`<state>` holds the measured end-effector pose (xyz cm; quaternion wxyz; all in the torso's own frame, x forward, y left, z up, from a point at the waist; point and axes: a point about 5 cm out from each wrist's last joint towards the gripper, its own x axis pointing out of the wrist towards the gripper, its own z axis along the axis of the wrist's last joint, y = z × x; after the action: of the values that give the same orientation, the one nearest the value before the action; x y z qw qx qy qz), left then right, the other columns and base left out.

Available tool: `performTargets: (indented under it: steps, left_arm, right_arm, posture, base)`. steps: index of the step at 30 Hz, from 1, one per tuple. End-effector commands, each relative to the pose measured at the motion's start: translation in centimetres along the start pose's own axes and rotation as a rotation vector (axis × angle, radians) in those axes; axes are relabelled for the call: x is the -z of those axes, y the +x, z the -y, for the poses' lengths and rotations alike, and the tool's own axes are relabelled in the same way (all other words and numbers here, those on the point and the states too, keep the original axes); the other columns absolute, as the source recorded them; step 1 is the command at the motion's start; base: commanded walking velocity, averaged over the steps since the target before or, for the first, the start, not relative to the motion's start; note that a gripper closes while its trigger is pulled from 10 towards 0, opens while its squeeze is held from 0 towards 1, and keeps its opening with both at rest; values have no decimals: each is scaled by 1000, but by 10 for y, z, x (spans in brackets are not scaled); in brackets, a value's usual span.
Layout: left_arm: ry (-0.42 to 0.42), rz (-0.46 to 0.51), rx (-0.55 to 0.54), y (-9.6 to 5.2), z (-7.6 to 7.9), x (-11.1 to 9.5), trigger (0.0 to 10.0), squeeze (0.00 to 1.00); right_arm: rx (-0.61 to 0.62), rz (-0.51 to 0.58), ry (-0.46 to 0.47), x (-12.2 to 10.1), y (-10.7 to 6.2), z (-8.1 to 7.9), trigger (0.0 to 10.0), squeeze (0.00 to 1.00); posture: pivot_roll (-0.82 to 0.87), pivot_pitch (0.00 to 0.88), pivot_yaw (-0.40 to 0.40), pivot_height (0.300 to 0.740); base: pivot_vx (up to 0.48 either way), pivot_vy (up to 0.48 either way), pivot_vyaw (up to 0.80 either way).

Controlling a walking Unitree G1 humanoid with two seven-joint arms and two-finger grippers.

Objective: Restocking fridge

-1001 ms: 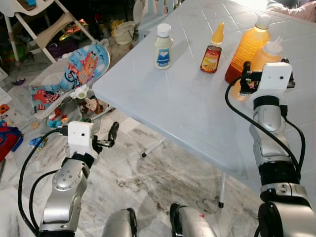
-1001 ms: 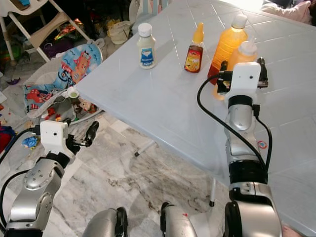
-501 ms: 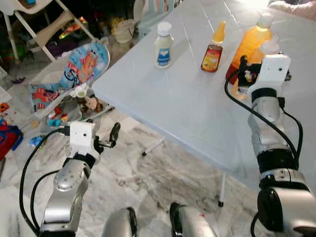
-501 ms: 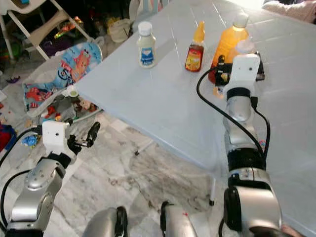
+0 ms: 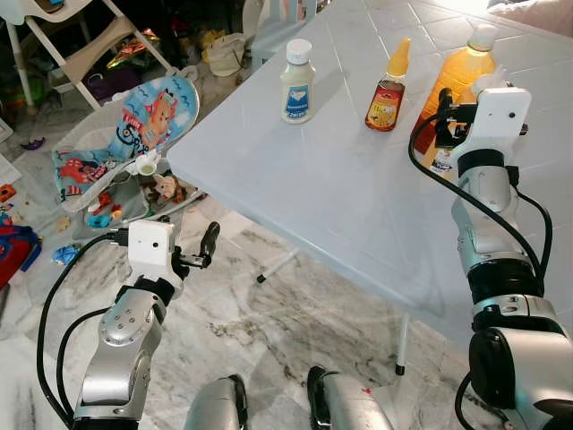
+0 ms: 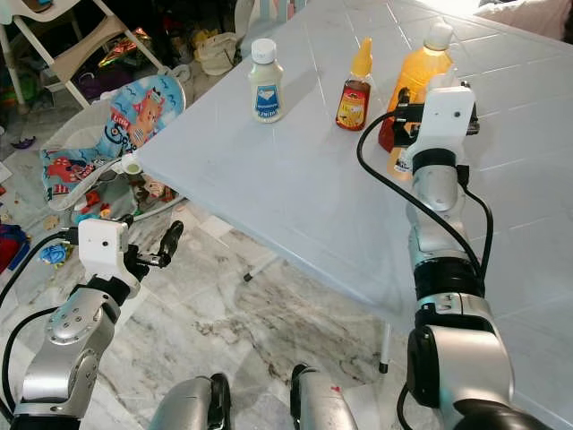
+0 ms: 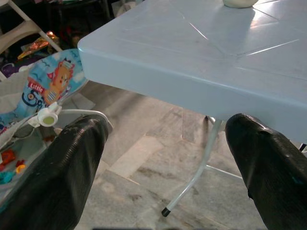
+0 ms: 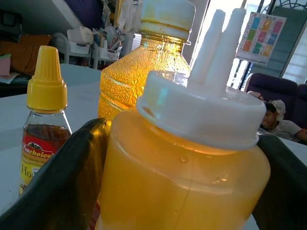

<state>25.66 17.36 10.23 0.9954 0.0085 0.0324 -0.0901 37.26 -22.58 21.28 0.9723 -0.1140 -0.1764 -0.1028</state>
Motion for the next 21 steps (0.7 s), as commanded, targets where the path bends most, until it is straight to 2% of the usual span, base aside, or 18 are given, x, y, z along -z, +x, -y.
performTargets:
  steps: [1,8,13,16,17,18,19,20,21]
  left_arm:
    - [6,-10,-7,-1,-1,2,10000,0]
    - [4,-10,-7,1,-1,2,10000,0]
    - [4,-10,-7,2,0,2,10000,0]
    - [3,-11,-10,2,0,3,10000,0]
    - [3,-11,-12,2,0,3,10000,0]
    - [4,-10,-14,2,0,3,10000,0]
    - [4,-10,-14,2,0,3,10000,0]
    - [5,-8,-18,2,-1,3,10000,0]
    - [7,-6,-24,3,-2,2,10000,0]
  right_arm:
    - [-4,7,12,-1,2,0,0,0]
    - [-2,10,11,-1,1,0,39,0]
    - [-7,12,15,-1,0,-1,902,0]
    - [-12,11,19,-1,-1,-3,1098,0]
    - [-18,10,23,-1,-1,-4,2588,0]
    - [-26,11,27,-1,-2,-6,3608,0]
    - [-26,11,27,-1,-2,-6,3608,0]
    - [-39,12,42,-3,-2,-9,8863,0]
    - [-52,20,49,-6,-2,-11,10000,0]
  posture:
    - [29,185,40,740]
    - [24,184,38,740]
    - [23,182,35,740]
    - [22,181,32,740]
    - [22,180,31,740]
    - [23,179,29,740]
    - [23,179,29,740]
    - [23,178,27,740]
    - [24,177,26,740]
  base:
    - [0,0,0]
    - [0,0,0]
    - [0,0,0]
    - [0,0,0]
    - [0,0,0]
    - [0,0,0]
    - [0,0,0]
    - [0,0,0]
    - [0,0,0]
